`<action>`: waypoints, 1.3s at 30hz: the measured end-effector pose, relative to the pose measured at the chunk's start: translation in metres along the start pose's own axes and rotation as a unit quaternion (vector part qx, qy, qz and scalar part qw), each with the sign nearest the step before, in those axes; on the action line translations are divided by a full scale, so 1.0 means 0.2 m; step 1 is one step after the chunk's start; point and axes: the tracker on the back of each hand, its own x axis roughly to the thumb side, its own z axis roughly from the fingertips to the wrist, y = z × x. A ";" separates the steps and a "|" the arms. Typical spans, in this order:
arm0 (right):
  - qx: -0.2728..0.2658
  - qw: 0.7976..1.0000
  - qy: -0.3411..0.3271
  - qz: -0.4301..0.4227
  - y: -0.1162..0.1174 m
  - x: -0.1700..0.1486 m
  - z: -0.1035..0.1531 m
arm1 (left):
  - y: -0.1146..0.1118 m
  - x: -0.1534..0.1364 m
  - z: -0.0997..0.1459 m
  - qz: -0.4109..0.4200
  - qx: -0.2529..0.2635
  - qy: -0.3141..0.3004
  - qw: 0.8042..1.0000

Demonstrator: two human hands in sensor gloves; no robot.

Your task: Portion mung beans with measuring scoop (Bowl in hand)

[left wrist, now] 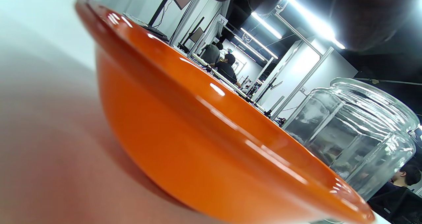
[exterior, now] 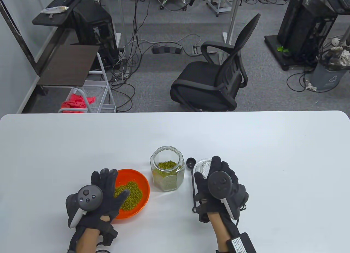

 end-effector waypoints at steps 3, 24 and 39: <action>-0.003 1.000 -0.007 -0.018 -0.02 0.04 -0.01 | 0.00 0.00 0.00 0.000 -0.002 0.000 1.000; 0.031 0.993 -0.085 -0.073 0.19 0.44 -0.12 | 0.00 0.00 -0.01 0.009 -0.003 -0.001 1.000; 0.061 0.993 -0.092 -0.043 0.32 0.51 -0.18 | 0.00 -0.01 -0.01 0.018 -0.002 0.003 1.000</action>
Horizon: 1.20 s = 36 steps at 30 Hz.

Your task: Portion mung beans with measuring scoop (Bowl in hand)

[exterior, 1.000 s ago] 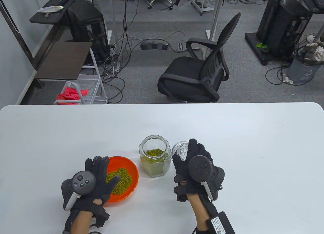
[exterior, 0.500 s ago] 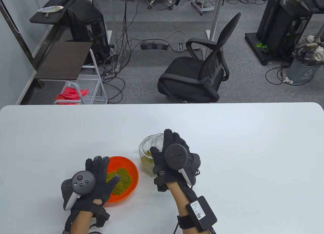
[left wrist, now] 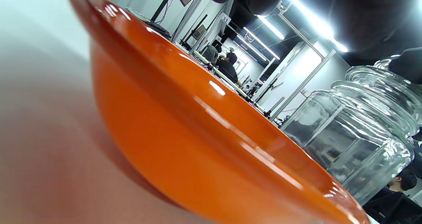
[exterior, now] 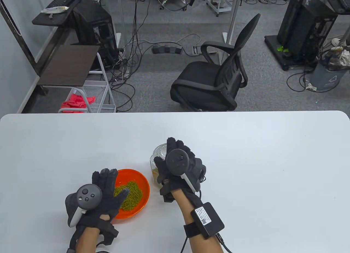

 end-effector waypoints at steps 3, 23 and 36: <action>0.004 1.000 0.003 0.001 0.01 -0.01 -0.01 | 0.00 0.00 0.00 0.003 0.001 0.000 1.000; 0.021 1.000 -0.007 0.015 0.04 -0.07 0.05 | 0.00 0.00 0.00 0.007 0.000 -0.001 1.000; -0.005 1.000 0.007 -0.006 -0.24 -0.18 0.20 | -0.01 0.01 0.00 0.002 -0.007 -0.006 1.000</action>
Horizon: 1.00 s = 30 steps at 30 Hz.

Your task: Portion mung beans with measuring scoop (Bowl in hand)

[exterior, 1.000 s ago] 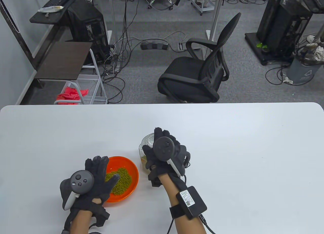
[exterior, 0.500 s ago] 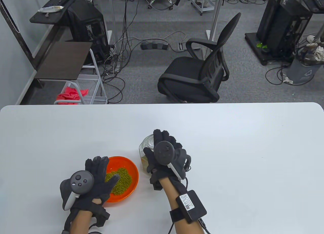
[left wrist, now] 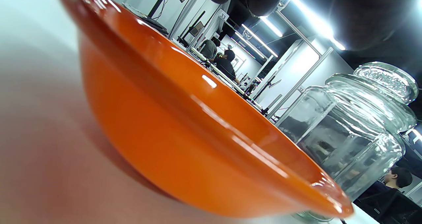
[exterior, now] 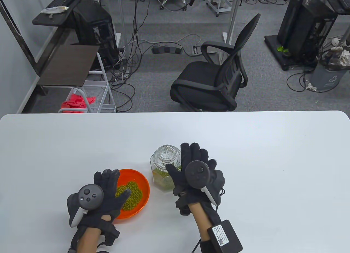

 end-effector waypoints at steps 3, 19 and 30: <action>-0.008 1.000 0.006 0.001 -0.04 -0.04 0.02 | 0.00 0.00 0.00 0.004 0.001 -0.002 1.000; 0.002 0.997 0.055 0.045 -0.04 -0.33 0.18 | -0.01 0.02 0.00 -0.003 -0.002 -0.005 1.000; 0.017 0.994 0.065 0.082 0.06 -0.45 0.30 | 0.00 0.01 0.00 -0.003 0.002 0.002 1.000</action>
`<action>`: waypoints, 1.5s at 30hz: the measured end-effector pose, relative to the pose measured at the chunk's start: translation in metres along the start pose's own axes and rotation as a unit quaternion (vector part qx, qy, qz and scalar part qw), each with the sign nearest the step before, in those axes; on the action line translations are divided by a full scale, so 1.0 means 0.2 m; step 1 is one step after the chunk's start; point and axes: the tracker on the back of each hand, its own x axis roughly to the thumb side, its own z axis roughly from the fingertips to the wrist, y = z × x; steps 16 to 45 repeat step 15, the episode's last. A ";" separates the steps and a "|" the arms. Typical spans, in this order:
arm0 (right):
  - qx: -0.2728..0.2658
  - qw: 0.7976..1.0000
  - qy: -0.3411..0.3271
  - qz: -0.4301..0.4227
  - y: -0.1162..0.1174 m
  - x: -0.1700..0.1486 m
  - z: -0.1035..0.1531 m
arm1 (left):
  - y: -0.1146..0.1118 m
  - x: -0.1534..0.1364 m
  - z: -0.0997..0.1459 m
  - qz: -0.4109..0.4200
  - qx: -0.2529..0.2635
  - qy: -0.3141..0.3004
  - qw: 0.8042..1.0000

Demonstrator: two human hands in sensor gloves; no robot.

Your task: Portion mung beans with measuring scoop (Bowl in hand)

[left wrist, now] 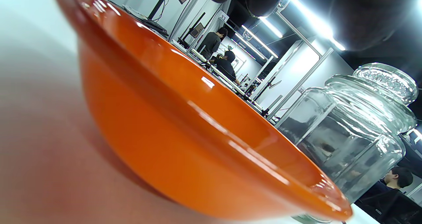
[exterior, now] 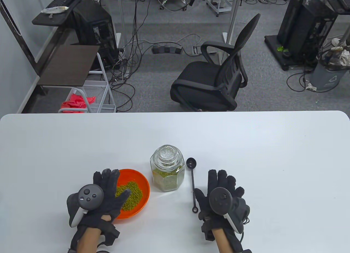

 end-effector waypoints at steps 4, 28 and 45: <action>0.023 1.000 0.007 0.012 0.05 -0.03 0.01 | 0.00 0.00 0.00 -0.004 0.000 0.003 1.000; 0.046 0.999 0.012 0.020 0.07 -0.04 0.02 | 0.02 0.00 0.01 -0.009 0.005 0.004 1.000; 0.046 0.999 0.012 0.020 0.07 -0.04 0.02 | 0.02 0.00 0.01 -0.009 0.005 0.004 1.000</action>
